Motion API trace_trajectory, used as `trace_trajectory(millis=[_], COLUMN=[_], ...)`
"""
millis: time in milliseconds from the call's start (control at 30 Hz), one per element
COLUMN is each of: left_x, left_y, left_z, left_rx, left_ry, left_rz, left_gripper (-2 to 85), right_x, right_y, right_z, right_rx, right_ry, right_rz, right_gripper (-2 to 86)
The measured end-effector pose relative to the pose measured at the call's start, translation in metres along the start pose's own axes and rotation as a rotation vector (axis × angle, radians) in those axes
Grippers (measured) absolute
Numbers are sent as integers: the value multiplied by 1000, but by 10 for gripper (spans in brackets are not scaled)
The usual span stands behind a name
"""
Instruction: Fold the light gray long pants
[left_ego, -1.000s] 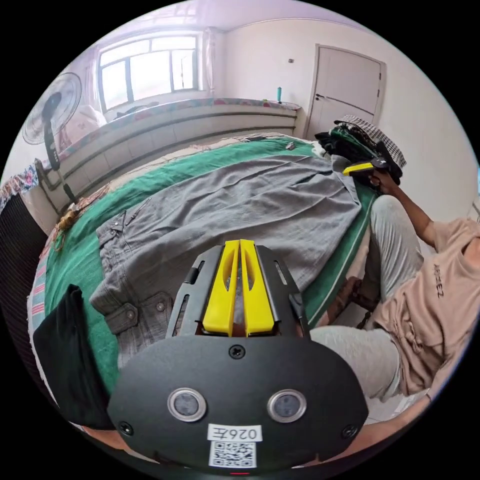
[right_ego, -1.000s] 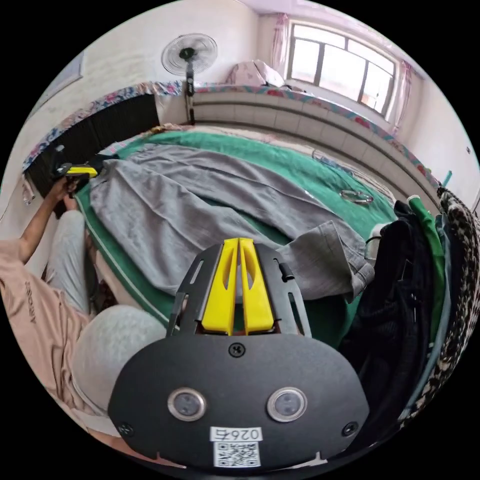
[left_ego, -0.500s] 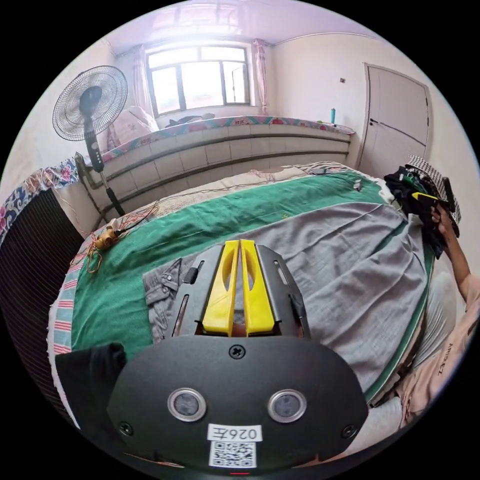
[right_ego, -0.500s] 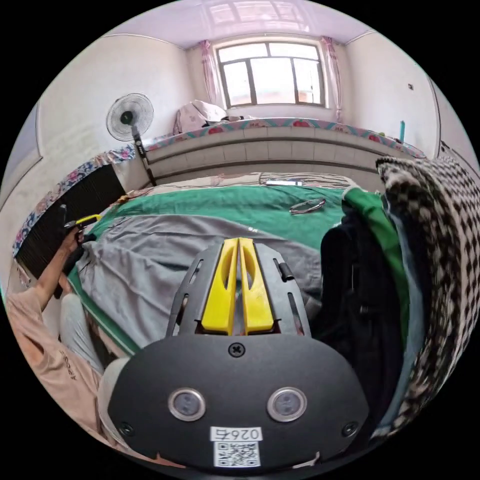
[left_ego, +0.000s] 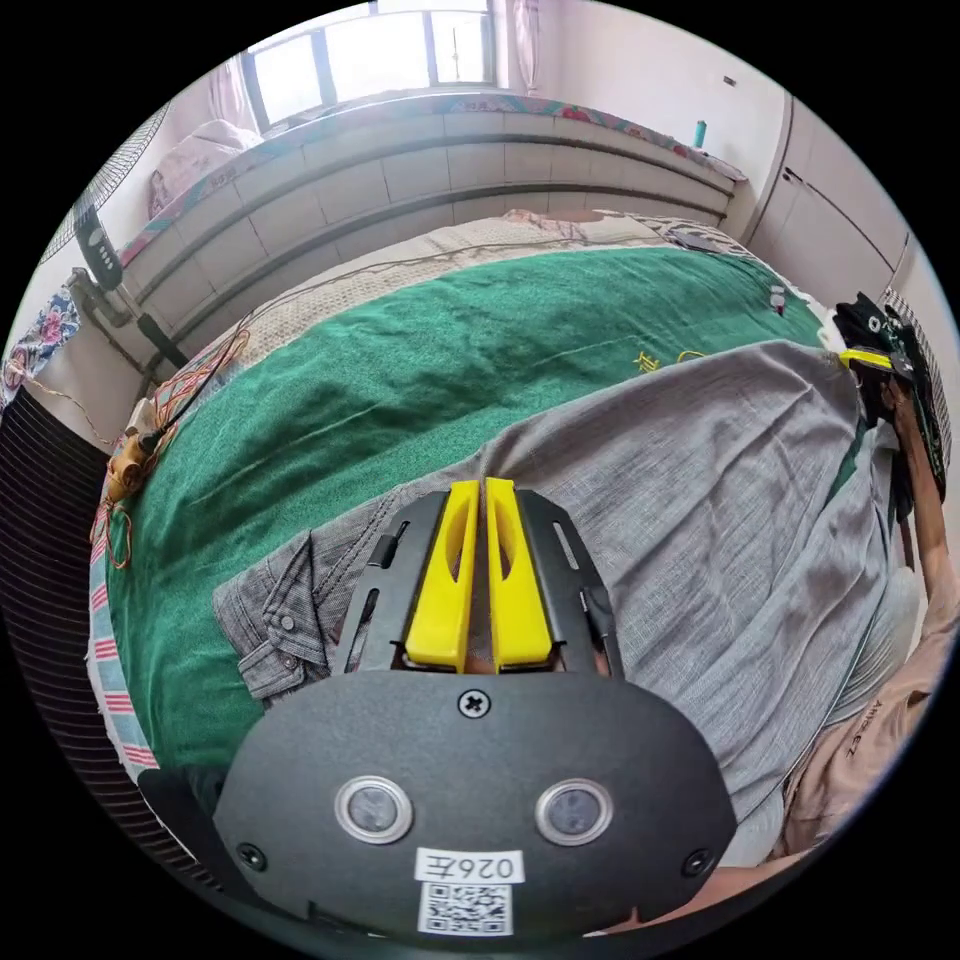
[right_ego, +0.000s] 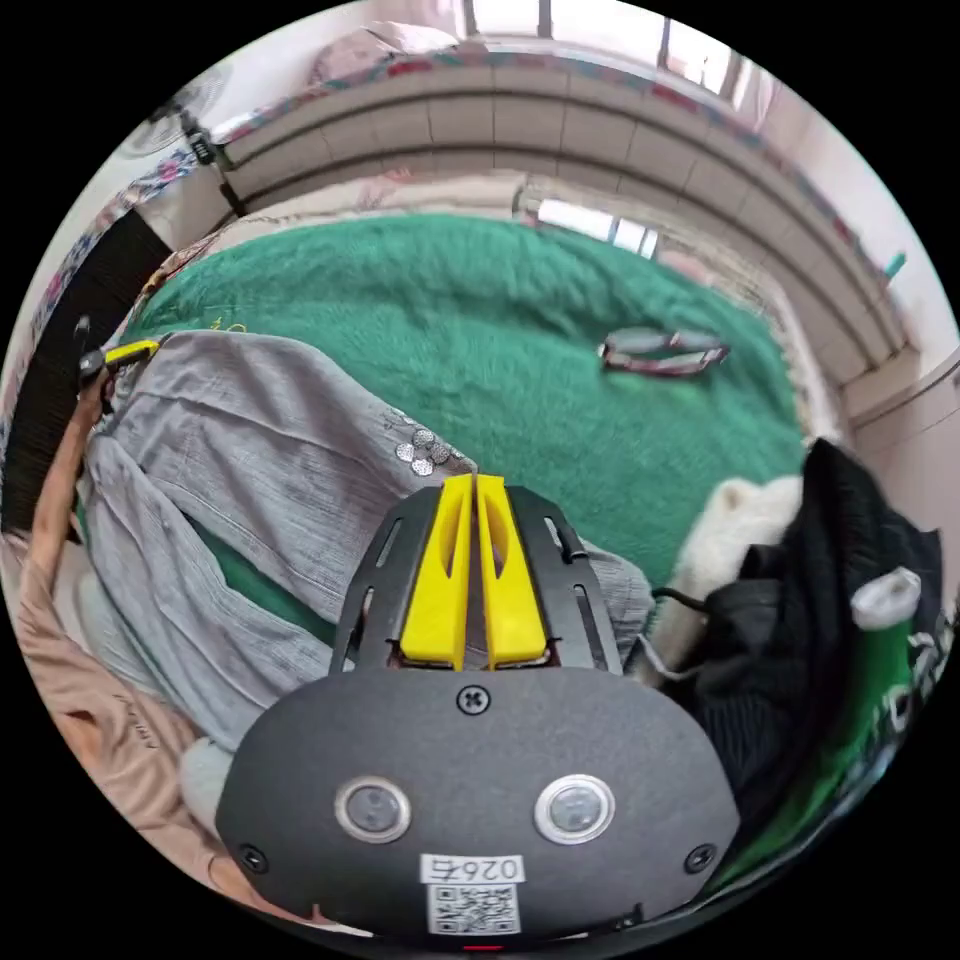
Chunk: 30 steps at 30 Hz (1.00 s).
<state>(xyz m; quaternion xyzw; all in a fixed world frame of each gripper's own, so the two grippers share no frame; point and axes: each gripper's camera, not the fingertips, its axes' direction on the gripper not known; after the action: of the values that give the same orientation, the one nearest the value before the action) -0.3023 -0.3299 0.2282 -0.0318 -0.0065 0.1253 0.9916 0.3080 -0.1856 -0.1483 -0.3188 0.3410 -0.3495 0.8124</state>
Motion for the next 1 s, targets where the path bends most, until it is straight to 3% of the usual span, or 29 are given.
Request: trace_trajectory(millis=[67,133,200,300,367,500,633,700,733,833,1000], left_x=[3,1,-6,-23,-34,-40,-36,-28,-26,-29,-51], left_y=[26,43,54,61,59,43,18,13,11,10,20], left_z=[-17,-24,-29,-36,-36,-21,20,20,19,7,-10], left_rx=[99,139,170,227,259,227,38,34,23,18,148], left_ry=[12,31,38,16,23,52,46,4,1,-12,94], left_rz=[61,77,48,-42,-83,-83,-51,-11,9,3,-95], left_gripper=[7,3,-1,-3,15,93,169,161,136,41,22], right_x=[-59,-98,-116,-112,-96,-66,-30,-22,-19,-19,-26], right_y=[44,80,106,132,130,96,41,29,27,26,31], right_z=[-42,-41,-35,-54,-73,-71,-13,26,32,7,-59], right_rx=[215,170,95,237,331,310,11,-174,-178,-114,181], right_ry=[183,242,333,455,417,302,109,34,9,0,204], right_rz=[-209,-362,-383,-239,-133,-46,9,15,42,73,137], right_gripper=[-14,-15,-15,-13,-5,54,144,131,79,0,-12])
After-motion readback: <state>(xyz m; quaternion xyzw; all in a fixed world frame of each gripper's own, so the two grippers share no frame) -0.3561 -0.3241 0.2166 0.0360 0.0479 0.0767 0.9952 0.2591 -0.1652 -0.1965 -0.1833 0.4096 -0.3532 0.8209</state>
